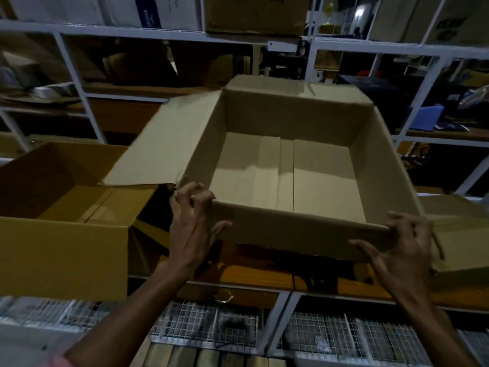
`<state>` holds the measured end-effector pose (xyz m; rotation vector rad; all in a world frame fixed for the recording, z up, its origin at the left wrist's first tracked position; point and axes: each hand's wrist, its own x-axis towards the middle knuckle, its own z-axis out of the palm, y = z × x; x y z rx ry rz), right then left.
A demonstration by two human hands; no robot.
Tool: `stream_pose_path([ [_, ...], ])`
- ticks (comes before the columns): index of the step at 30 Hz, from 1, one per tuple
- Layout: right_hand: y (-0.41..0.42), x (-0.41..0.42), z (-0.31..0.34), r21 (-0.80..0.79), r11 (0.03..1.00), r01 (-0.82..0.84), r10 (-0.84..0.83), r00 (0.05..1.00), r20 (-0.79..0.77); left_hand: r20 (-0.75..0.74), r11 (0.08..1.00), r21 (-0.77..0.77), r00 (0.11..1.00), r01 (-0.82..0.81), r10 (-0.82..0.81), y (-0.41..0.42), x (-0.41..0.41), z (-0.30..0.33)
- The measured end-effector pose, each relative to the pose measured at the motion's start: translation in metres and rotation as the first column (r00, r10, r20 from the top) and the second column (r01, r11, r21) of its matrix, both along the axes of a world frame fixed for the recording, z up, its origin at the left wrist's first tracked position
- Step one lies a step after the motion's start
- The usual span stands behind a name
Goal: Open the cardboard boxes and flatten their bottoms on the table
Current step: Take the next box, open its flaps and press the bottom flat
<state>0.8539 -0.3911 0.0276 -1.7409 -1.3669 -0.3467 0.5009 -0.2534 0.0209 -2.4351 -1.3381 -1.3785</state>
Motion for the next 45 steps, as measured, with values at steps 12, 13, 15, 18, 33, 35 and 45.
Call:
stream_pose_path([
  [12,0.05,-0.184,0.046,0.076,0.987,-0.141,0.135,0.987,0.084,0.019,0.989,0.083,0.992,-0.123,0.121,0.001,-0.202,0.049],
  [13,0.057,-0.207,0.048,0.067,0.986,-0.154,0.147,0.984,0.097,0.017,0.986,0.086,0.99,-0.144,0.143,0.002,-0.228,0.051],
  [15,0.072,-0.259,0.052,0.057,0.982,-0.183,0.176,0.979,0.107,0.008,0.979,0.086,0.983,-0.185,0.185,0.005,-0.283,0.052],
  [18,0.094,-0.339,0.056,0.051,0.975,-0.217,0.21,0.971,0.112,-0.012,0.969,0.082,0.972,-0.234,0.236,0.016,-0.365,0.055],
  [33,0.212,-0.533,0.047,-0.039,0.967,-0.253,0.254,0.967,0.011,-0.144,0.941,-0.023,0.932,-0.338,0.331,0.135,-0.558,0.06],
  [35,0.228,-0.537,0.042,-0.069,0.969,-0.238,0.239,0.971,0.003,-0.148,0.941,-0.041,0.933,-0.336,0.327,0.153,-0.562,0.056],
  [45,0.278,-0.553,0.045,-0.232,0.95,-0.211,0.198,0.977,-0.082,-0.188,0.931,-0.208,0.947,-0.299,0.262,0.211,-0.576,0.032],
])
